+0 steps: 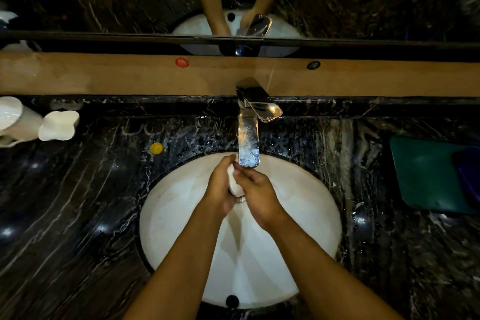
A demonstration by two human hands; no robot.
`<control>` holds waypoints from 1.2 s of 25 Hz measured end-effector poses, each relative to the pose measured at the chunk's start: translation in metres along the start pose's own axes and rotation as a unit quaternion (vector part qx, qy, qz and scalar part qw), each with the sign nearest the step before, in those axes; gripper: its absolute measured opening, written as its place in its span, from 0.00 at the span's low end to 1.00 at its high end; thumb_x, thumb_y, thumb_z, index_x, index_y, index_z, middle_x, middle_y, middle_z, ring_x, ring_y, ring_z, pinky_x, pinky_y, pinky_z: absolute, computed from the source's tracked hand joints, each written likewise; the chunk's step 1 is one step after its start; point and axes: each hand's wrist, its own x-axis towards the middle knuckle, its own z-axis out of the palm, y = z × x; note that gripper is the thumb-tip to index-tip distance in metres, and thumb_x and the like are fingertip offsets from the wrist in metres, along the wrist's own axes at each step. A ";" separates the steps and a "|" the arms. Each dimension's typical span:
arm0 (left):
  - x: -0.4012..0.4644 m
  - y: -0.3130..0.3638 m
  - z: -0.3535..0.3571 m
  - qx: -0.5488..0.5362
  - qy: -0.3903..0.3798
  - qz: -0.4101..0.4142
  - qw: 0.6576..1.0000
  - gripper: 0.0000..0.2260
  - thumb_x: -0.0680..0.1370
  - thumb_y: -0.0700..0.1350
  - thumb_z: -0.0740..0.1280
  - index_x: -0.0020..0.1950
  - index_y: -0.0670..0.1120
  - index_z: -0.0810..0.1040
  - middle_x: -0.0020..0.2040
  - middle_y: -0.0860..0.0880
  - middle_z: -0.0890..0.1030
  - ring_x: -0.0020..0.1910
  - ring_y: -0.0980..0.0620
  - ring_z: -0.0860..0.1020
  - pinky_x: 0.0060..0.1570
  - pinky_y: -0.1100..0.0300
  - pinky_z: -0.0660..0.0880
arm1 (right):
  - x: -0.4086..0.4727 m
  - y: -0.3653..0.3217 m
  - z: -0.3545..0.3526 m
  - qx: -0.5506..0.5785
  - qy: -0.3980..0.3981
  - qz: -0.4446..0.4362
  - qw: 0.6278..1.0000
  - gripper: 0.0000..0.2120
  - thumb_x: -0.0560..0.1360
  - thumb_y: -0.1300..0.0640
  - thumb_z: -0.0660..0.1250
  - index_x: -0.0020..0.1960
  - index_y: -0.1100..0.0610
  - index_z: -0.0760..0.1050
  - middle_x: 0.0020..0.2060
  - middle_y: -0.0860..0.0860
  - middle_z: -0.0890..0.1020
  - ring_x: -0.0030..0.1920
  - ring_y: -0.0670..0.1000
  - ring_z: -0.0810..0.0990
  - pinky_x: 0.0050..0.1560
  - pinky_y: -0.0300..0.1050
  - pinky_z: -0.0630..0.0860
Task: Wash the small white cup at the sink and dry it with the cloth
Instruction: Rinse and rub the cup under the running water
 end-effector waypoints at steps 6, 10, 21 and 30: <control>0.000 -0.004 -0.013 -0.134 -0.020 -0.024 0.991 0.26 0.70 0.44 0.64 0.68 0.39 0.74 0.55 0.37 0.78 0.47 0.41 0.80 0.49 0.52 0.72 | 0.004 -0.001 -0.022 -0.163 0.195 -0.037 0.967 0.06 0.78 0.61 0.68 0.54 0.56 0.79 0.52 0.54 0.80 0.50 0.52 0.81 0.45 0.35 0.74; 0.001 -0.014 -0.015 -0.092 0.014 0.047 0.995 0.24 0.71 0.26 0.56 0.60 0.41 0.82 0.53 0.35 0.85 0.46 0.36 0.84 0.39 0.48 0.81 | 0.001 -0.001 -0.017 -0.027 0.048 0.153 0.987 0.12 0.81 0.56 0.64 0.60 0.61 0.76 0.45 0.60 0.85 0.36 0.56 0.82 0.31 0.44 0.74; 0.004 -0.023 -0.001 0.138 0.154 0.215 0.954 0.07 0.80 0.43 0.70 0.44 0.52 0.84 0.36 0.56 0.86 0.33 0.58 0.82 0.29 0.66 0.76 | 0.000 0.007 -0.008 -0.174 0.164 -0.010 0.971 0.08 0.84 0.52 0.58 0.55 0.55 0.72 0.45 0.56 0.82 0.36 0.53 0.82 0.22 0.34 0.73; -0.007 -0.026 0.007 -0.007 0.032 0.036 0.999 0.13 0.86 0.50 0.58 0.60 0.49 0.80 0.52 0.45 0.88 0.51 0.45 0.87 0.43 0.52 0.83 | -0.003 0.011 -0.023 -0.276 0.165 -0.108 0.941 0.11 0.81 0.56 0.63 0.63 0.53 0.74 0.51 0.51 0.74 0.45 0.45 0.76 0.48 0.46 0.78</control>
